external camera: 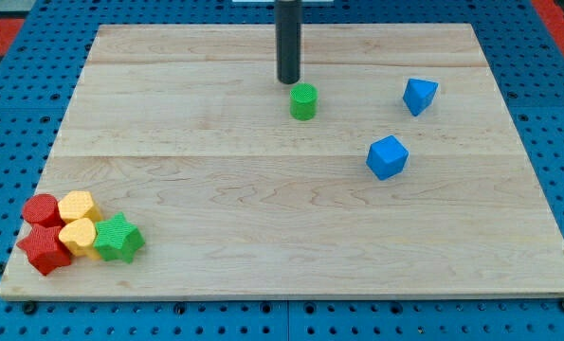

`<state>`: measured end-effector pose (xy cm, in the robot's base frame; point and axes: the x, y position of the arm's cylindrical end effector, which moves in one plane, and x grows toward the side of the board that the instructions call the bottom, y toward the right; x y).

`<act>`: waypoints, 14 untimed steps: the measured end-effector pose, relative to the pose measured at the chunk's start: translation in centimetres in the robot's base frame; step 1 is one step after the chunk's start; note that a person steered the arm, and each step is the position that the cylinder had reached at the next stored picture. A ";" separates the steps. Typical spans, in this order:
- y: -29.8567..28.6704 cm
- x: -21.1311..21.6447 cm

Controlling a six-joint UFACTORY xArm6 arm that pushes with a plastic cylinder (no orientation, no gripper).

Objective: Push the green circle into the group of blocks

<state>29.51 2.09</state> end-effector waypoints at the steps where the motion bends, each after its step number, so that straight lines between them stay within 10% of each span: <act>1: 2.4 0.4; 4: -5.5 6.2; 6: 3.0 3.5; 9: -6.1 14.8; 11: -1.9 9.3; 14: -12.7 17.1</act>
<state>46.61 -10.63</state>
